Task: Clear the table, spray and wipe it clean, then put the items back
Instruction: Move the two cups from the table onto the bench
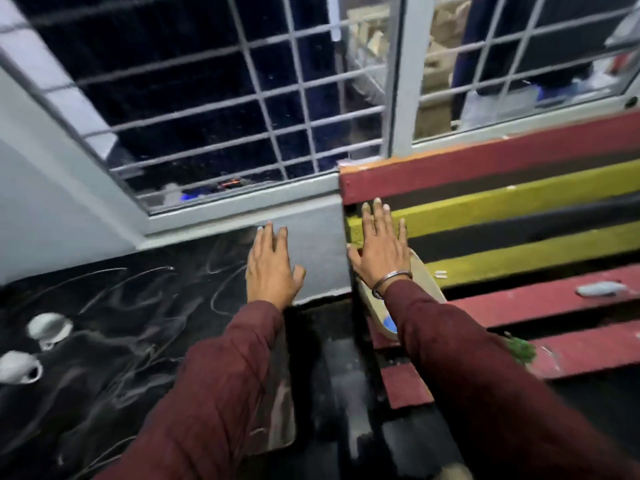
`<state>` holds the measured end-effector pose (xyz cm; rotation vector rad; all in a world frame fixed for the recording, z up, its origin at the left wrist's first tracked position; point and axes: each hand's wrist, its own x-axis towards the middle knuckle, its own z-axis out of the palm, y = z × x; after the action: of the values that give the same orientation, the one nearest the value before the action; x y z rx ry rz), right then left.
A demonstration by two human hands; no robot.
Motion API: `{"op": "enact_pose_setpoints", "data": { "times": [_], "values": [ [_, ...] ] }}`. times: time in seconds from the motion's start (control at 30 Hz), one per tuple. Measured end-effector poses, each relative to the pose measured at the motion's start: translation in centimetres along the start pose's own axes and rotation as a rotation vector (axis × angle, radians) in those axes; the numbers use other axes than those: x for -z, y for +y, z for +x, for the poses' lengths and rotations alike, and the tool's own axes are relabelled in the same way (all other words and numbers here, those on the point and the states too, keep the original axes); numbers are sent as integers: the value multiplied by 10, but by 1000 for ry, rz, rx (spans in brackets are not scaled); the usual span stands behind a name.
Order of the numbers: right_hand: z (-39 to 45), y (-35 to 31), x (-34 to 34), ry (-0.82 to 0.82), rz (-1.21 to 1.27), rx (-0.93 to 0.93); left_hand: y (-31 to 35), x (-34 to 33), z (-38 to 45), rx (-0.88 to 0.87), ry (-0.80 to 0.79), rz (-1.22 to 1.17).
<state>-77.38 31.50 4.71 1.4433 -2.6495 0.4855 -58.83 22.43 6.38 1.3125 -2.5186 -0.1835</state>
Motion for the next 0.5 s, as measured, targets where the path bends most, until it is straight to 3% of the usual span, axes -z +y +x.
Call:
{"op": "enact_pose_setpoints", "data": {
  "times": [0.23,0.5],
  "values": [
    [-3,-187,6,16,31,182,-156,98,-38,149,98,42],
    [-11,-352,-17,-11,80,417,-290,163,-83,340,191,63]
  ]
}}
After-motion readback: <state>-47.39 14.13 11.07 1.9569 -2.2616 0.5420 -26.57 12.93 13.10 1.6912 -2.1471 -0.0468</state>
